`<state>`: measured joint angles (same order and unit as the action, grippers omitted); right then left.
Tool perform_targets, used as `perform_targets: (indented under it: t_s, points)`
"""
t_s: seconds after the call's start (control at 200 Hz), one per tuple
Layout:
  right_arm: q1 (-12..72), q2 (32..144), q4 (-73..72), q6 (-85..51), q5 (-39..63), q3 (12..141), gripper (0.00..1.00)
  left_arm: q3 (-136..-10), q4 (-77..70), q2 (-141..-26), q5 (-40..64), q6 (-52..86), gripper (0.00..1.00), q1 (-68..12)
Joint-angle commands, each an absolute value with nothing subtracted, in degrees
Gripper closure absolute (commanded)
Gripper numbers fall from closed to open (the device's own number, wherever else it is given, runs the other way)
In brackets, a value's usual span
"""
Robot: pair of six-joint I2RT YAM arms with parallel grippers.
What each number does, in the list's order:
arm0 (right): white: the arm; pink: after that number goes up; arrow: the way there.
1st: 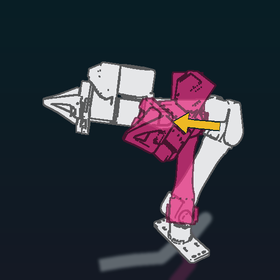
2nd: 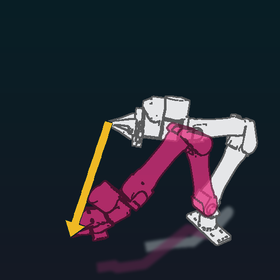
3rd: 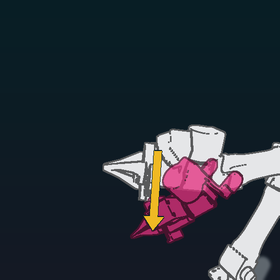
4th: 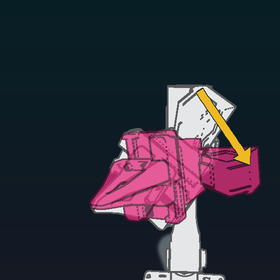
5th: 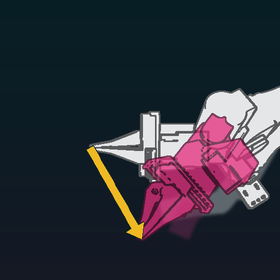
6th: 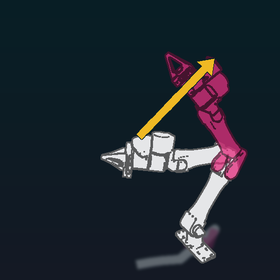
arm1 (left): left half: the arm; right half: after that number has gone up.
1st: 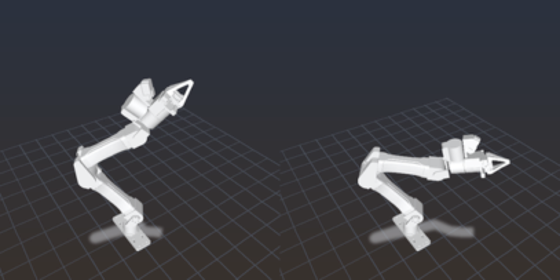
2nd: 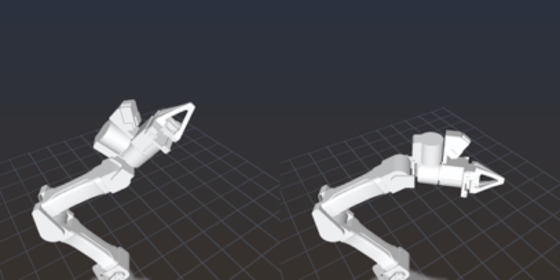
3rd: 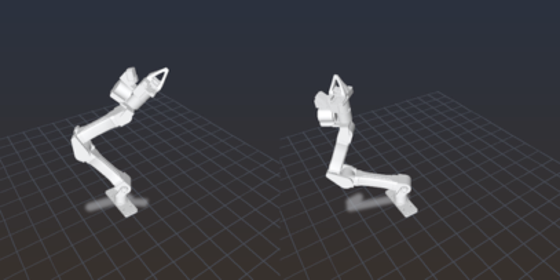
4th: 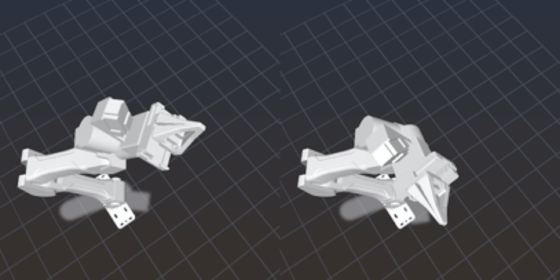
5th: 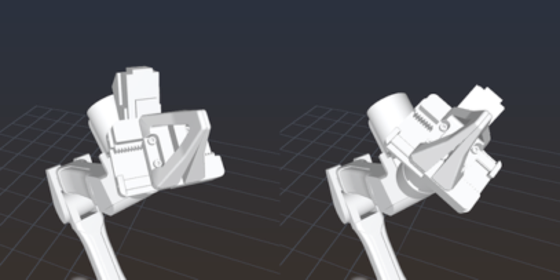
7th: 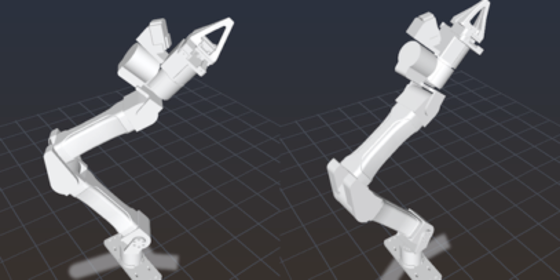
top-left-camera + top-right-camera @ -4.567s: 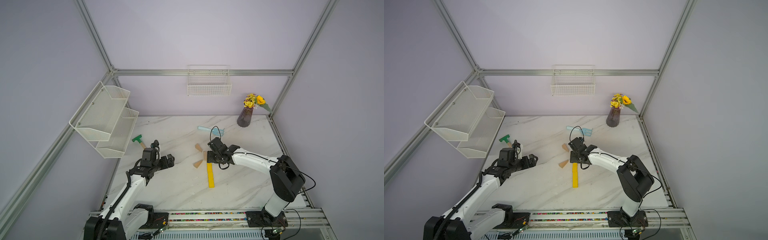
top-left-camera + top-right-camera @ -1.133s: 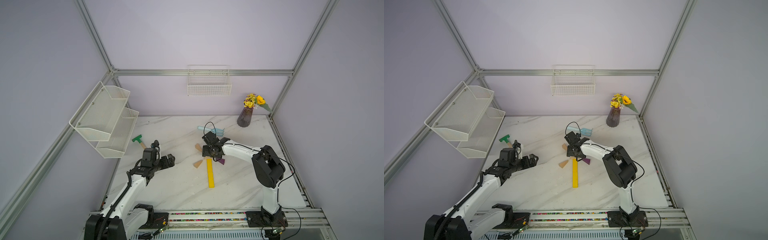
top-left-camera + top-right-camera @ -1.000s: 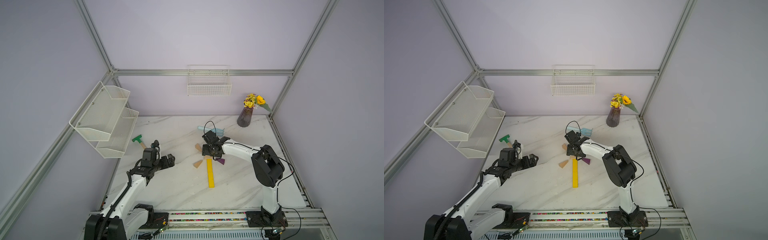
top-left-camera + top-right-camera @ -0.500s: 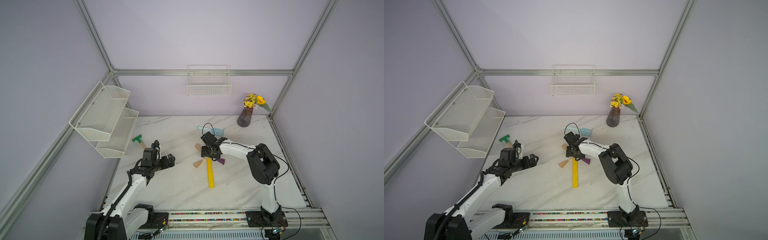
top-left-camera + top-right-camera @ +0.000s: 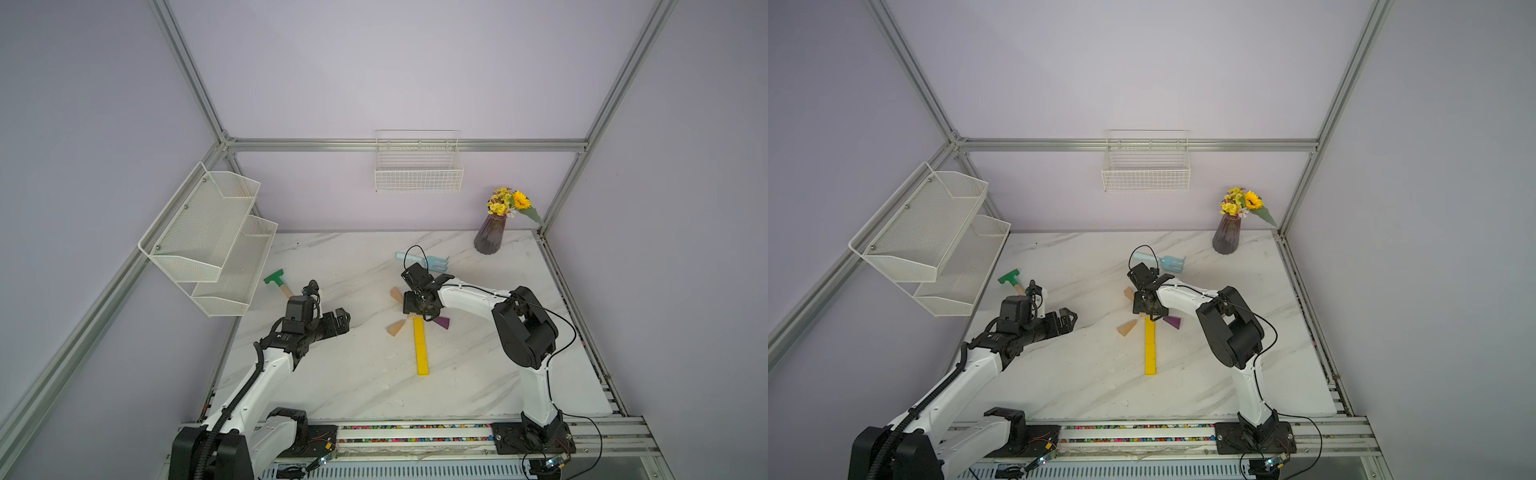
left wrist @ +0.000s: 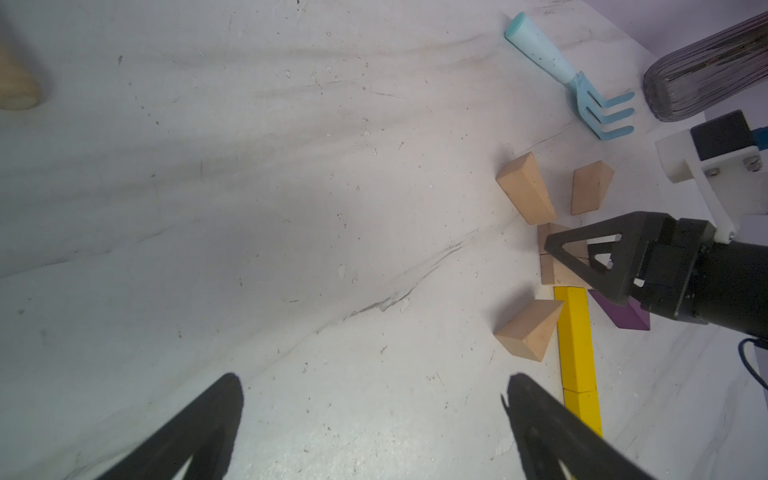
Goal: Assemble a small pinwheel with building blocks
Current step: Adjust the building block at the center of the board.
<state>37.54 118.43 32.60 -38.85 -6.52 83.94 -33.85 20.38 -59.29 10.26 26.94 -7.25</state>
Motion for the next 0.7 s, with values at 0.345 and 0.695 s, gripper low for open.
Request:
perform_targets:
  t_s: [0.345,0.695]
  points:
    - [37.3,117.3,32.4,-38.8,-7.1,84.3,0.26,-34.0,18.5,-59.2,10.2,26.5,0.0,-6.9]
    - [37.2,96.7,35.5,-32.5,-18.3,86.0,0.03,-37.9,17.7,-56.5,0.2,24.3,0.0,-6.9]
